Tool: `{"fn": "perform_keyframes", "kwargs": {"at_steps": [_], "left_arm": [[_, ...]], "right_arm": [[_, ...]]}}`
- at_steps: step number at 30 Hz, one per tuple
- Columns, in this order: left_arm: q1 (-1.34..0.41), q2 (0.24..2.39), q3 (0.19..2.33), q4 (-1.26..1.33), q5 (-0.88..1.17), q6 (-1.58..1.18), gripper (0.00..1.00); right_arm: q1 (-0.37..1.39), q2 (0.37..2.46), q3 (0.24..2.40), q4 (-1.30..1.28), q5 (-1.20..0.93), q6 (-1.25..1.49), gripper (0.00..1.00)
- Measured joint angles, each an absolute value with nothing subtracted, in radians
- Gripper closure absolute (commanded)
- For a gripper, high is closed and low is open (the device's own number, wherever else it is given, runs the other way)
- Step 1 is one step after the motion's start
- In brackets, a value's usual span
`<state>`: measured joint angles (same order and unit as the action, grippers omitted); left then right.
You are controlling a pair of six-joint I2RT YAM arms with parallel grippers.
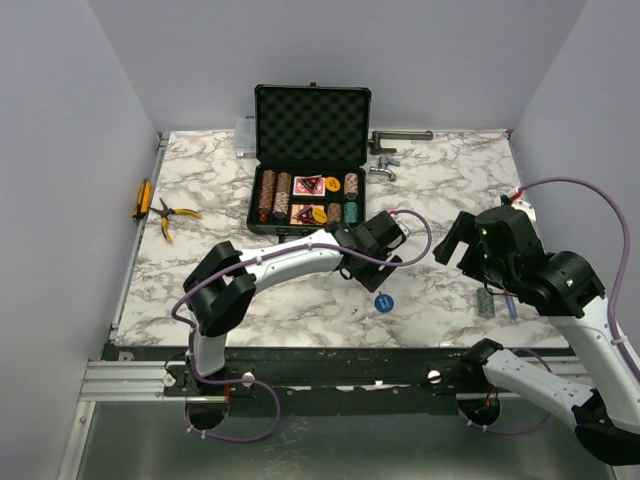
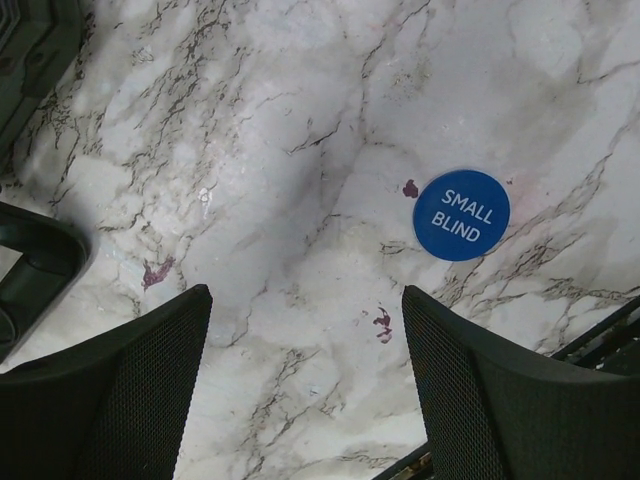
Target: Pack up texas hold em set
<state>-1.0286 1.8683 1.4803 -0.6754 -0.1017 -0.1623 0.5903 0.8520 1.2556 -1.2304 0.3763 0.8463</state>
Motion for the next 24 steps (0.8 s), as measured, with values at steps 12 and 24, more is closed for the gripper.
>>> {"fn": "perform_keyframes", "kwargs": {"at_steps": [12, 24], "left_arm": [[-1.031, 1.926, 1.432, -0.627, -0.065, -0.136, 0.25], [-1.055, 1.964, 1.428, -0.591, 0.058, -0.067, 0.22]], "right_arm": [[0.590, 0.881, 1.323, -1.287, 0.385, 0.878, 0.00], [0.590, 0.933, 1.409, -1.316, 0.400, 0.883, 0.00]]}}
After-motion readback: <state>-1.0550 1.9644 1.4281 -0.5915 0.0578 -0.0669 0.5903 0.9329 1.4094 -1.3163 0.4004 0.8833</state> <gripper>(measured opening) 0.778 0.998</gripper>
